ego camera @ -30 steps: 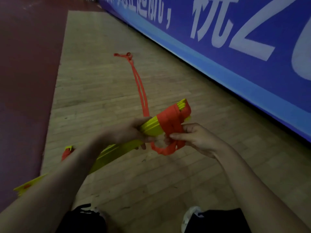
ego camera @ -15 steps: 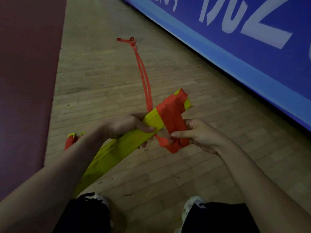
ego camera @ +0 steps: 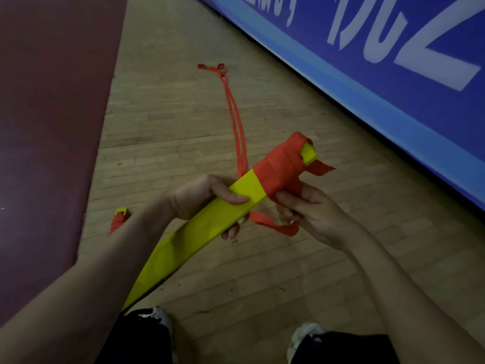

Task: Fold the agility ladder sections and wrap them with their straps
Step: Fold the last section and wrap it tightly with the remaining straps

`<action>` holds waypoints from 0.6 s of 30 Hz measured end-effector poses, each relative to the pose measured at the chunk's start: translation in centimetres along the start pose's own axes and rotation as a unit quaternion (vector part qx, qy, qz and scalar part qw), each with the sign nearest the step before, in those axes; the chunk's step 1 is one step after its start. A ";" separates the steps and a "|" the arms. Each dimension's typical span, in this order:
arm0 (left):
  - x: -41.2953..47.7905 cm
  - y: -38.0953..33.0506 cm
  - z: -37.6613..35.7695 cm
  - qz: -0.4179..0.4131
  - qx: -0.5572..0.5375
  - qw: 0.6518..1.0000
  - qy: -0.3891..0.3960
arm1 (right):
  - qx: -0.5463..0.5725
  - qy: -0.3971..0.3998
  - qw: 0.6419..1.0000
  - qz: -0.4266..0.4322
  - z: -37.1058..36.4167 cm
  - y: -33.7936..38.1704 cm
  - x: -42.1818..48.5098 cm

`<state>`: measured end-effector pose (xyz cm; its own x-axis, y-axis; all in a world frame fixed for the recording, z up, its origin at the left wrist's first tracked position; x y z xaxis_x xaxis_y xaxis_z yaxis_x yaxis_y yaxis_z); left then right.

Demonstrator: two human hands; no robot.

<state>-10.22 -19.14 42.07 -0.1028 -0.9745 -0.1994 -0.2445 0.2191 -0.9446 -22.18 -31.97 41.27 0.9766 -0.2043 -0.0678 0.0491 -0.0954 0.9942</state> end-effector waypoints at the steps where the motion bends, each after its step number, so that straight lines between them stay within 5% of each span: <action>1: 0.0 -0.1 -0.2 -0.007 -0.006 1.000 0.010 | 0.016 0.019 1.000 0.001 -0.1 0.2 0.1; 10: 1.3 1.2 -2.1 0.018 -0.099 0.987 0.125 | 0.116 0.143 0.982 -0.029 -0.4 0.4 -0.3; 18: 2.1 -0.6 -1.8 -0.113 0.114 0.981 -0.105 | 0.193 0.054 0.980 -0.002 0.8 0.4 0.5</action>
<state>-11.97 -21.21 42.69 0.1363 -0.9907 -0.0046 -0.0132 0.0029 -0.9999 -21.88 -32.88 41.57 0.9939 -0.1020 -0.0413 -0.0105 -0.4622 0.8867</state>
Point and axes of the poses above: each hand's wrist, its own x-axis towards the middle knuckle, its own z-axis out of the back of the hand, y = z × x, the point moved 4 cm from there along x, towards the middle knuckle, and after that the axes turned 5 degrees about -z, right-handed, at the moved point
